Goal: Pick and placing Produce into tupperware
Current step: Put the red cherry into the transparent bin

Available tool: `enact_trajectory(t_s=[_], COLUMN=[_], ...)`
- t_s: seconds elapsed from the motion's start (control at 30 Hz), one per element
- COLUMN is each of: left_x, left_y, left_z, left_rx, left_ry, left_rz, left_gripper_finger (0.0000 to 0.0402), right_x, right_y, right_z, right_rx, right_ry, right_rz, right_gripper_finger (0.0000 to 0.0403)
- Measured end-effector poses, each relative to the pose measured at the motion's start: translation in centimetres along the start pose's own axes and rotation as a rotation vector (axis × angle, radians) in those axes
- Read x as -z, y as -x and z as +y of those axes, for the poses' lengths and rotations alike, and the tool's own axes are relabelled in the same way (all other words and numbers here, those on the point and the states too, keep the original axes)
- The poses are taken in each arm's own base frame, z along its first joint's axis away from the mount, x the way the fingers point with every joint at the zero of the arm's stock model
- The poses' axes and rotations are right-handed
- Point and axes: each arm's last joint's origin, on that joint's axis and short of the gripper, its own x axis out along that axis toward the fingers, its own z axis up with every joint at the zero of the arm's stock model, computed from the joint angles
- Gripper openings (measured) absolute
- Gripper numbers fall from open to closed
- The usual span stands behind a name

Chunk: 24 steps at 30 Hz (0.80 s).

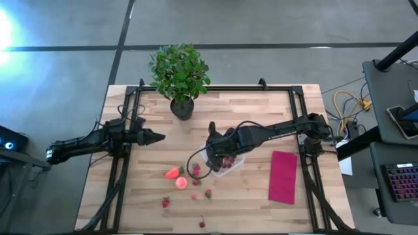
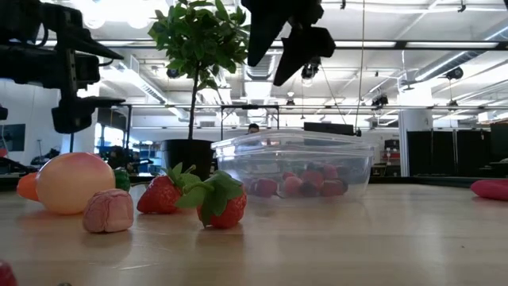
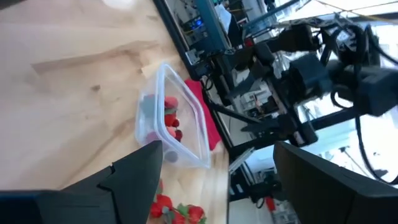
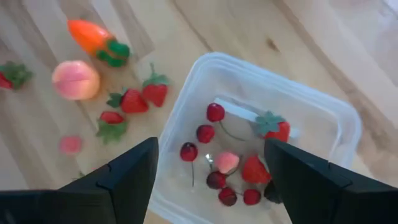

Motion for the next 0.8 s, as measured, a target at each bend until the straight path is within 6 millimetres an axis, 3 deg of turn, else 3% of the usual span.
enact_trajectory(t_s=[0.17,0.37,0.47,0.63,0.8], left_x=[0.0,-0.1,-0.1,-0.1,-0.1], left_y=[0.0,0.0,0.0,0.0,0.0], left_z=[0.0,0.0,-0.1,-0.2,-0.2], left_rx=[-0.006,-0.002,0.001,0.011,0.010], left_ry=[-0.044,-0.046,-0.046,-0.050,-0.056], left_rz=[-0.014,-0.016,-0.017,-0.023,-0.022], left_gripper_finger=[0.0293,0.0293,0.0293,0.0293,0.0293], right_x=[-0.6,-1.7,-1.2,2.7,5.4], right_y=[1.3,4.5,5.5,2.8,4.7], right_z=[-0.3,1.1,1.1,-1.8,-7.2], right_rx=[-0.075,-0.397,-0.400,-0.357,-0.538], right_ry=[-0.146,0.142,0.183,0.095,-0.017], right_rz=[-0.020,-0.130,-0.192,-0.067,-0.178], right_gripper_finger=[0.0286,0.0286,0.0286,0.0286,0.0286])
